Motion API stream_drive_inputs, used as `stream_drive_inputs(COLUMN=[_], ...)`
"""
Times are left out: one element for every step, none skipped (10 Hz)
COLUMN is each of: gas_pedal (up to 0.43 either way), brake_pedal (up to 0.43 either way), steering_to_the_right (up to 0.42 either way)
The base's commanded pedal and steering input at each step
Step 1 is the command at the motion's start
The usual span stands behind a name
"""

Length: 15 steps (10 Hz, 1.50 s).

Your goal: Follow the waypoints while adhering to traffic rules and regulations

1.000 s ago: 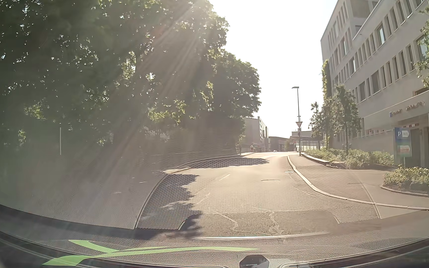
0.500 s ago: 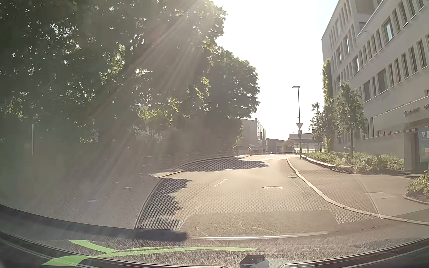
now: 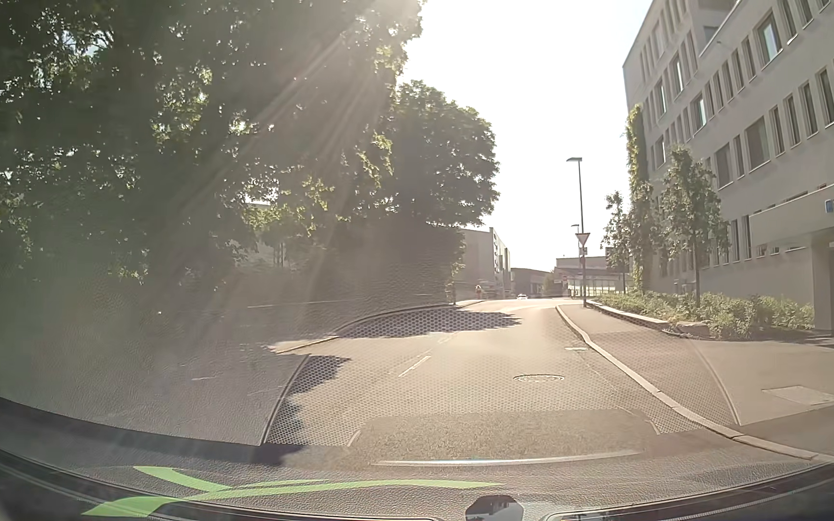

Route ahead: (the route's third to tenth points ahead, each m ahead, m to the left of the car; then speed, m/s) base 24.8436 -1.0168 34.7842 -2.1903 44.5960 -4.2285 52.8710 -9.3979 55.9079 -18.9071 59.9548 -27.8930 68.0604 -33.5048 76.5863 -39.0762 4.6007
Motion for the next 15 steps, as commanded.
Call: stream_drive_inputs(gas_pedal=[0.228, 0.220, 0.220, 0.220, 0.220, 0.220, 0.209, 0.197, 0.197, 0.197, 0.169, 0.039, 0.028, 0.028, 0.028], brake_pedal=[0.000, 0.000, 0.000, 0.000, 0.000, 0.000, 0.000, 0.000, 0.000, 0.000, 0.000, 0.000, 0.000, 0.000, 0.000], steering_to_the_right=[0.034, 0.034, 0.034, 0.035, 0.040, 0.043, 0.044, 0.044, 0.044, 0.045, 0.045, 0.045, 0.045, 0.045, 0.045])
